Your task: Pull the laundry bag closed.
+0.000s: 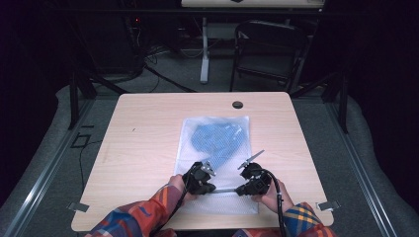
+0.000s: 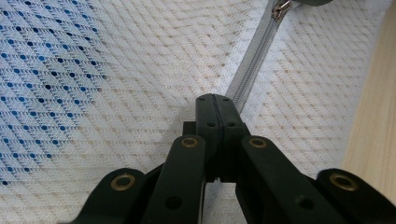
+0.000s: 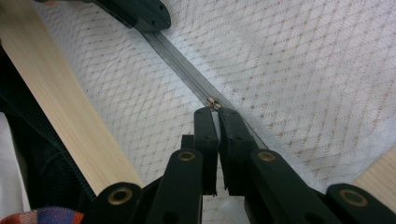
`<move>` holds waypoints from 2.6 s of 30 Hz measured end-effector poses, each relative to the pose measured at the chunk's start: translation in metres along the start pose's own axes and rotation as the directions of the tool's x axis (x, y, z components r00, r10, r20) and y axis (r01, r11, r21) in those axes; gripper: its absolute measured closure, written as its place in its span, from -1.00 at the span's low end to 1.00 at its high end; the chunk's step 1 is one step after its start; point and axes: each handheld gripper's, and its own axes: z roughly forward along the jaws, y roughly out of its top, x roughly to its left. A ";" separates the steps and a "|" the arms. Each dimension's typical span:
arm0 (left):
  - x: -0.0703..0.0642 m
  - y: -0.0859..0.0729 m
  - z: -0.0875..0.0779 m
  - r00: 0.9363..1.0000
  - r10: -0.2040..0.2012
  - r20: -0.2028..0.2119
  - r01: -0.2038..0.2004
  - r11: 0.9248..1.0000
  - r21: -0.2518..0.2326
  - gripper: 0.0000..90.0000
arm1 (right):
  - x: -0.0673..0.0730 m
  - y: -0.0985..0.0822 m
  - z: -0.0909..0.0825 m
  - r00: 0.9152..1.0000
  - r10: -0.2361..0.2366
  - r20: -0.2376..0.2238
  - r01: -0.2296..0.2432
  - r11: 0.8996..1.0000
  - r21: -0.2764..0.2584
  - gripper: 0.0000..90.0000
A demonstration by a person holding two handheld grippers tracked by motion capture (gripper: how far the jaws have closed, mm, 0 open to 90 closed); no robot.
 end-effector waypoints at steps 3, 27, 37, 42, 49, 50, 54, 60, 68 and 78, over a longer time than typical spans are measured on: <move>0.000 0.000 0.000 1.000 0.000 -0.001 0.000 1.000 0.000 1.00 | -0.002 -0.001 -0.002 1.000 0.003 -0.001 -0.003 1.000 0.001 0.93; 0.000 0.000 0.000 1.000 -0.009 0.002 0.009 1.000 -0.006 1.00 | -0.013 -0.013 -0.009 0.999 0.039 -0.004 -0.039 0.999 -0.005 0.93; 0.000 0.000 0.000 1.000 0.000 0.000 0.000 1.000 -0.001 1.00 | -0.019 -0.019 -0.010 0.998 0.064 0.024 -0.064 0.998 -0.003 0.93; 0.000 0.000 0.000 1.000 0.000 0.000 0.000 1.000 -0.002 1.00 | -0.025 -0.023 -0.014 0.997 0.062 0.037 -0.062 0.998 -0.001 0.93; 0.000 0.000 0.000 1.000 0.000 -0.003 0.000 1.000 -0.004 1.00 | -0.027 -0.023 -0.014 0.996 0.079 0.040 -0.080 0.997 0.016 0.93; 0.000 0.000 0.000 1.000 0.000 -0.003 0.000 1.000 -0.004 1.00 | -0.027 -0.023 -0.013 0.995 0.089 0.045 -0.090 0.996 0.015 0.93; 0.000 0.000 0.001 1.000 -0.014 0.002 0.014 1.000 -0.011 1.00 | -0.028 -0.023 -0.012 0.992 0.117 0.039 -0.117 0.993 0.008 0.93; 0.000 0.000 0.001 1.000 -0.018 0.000 0.018 1.000 -0.011 1.00 | -0.028 -0.023 -0.015 0.992 0.127 0.028 -0.127 0.992 -0.001 0.92; 0.004 -0.002 0.001 0.998 -0.056 0.030 0.057 0.998 -0.023 1.00 | -0.027 -0.029 -0.017 0.987 0.163 -0.008 -0.163 0.986 -0.021 0.55; 0.003 0.002 -0.006 0.996 -0.079 0.043 0.080 0.996 -0.029 0.23 | -0.020 -0.030 -0.028 0.995 0.101 -0.023 -0.102 0.993 -0.058 -0.11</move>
